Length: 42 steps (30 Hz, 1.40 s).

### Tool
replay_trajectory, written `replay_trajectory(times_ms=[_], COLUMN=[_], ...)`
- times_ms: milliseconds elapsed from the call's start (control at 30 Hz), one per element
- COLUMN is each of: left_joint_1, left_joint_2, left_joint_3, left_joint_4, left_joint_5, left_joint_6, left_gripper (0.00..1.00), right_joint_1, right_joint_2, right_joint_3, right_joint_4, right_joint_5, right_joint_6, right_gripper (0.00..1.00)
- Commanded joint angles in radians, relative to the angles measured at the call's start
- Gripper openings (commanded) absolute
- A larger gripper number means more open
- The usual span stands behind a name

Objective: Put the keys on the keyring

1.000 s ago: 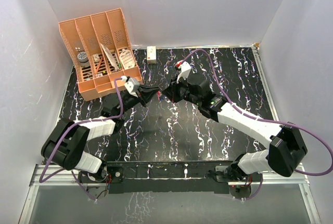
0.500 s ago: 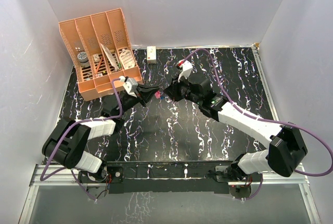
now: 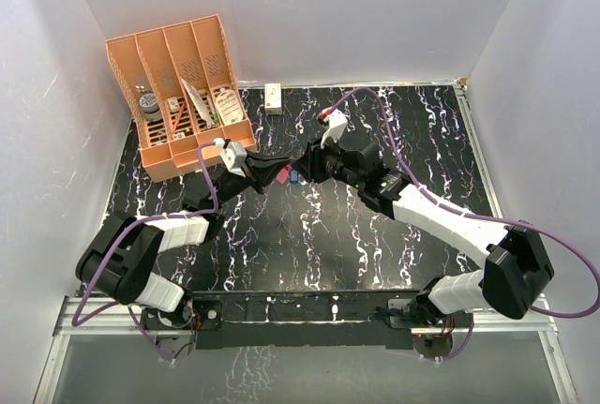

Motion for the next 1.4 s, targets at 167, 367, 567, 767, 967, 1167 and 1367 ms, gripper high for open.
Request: replay_trajectory(times_ms=[167,367,567,767,967,1167,1367], left_joint_1=[-0.004,-0.004,-0.004,-0.004,-0.004,-0.004,-0.005], left_joint_2=[-0.008,0.003,0.028,0.073,0.099,0.082,0.076], left_joint_3=[-0.009,-0.013,-0.025,-0.016,-0.014,-0.001,0.028], left_joint_4=[0.078,0.098,0.155,0.246,0.313,0.312,0.313], left_joint_5=[0.017,-0.015,-0.097,-0.131,-0.165,-0.214,-0.230], left_joint_6=[0.001,-0.022,-0.082,-0.164,-0.233,-0.254,-0.274], left_gripper=[0.00,0.00,0.00,0.00,0.00,0.00,0.00], right_joint_1=[-0.009,-0.014,-0.015,-0.014,-0.014,-0.014,-0.015], right_joint_2=[-0.091,-0.140,-0.126,-0.091,-0.069,-0.042,-0.006], right_joint_3=[0.040,0.044,0.035,0.043,0.042,0.052,0.066], right_joint_4=[0.027,0.004,0.016,0.029,0.034,0.044,0.053], right_joint_5=[0.059,0.091,0.052,0.033,0.054,0.065,0.063], right_joint_6=[-0.013,-0.030,-0.028,-0.030,-0.033,-0.034,-0.039], right_gripper=[0.26,0.28,0.29,0.31,0.32,0.33,0.33])
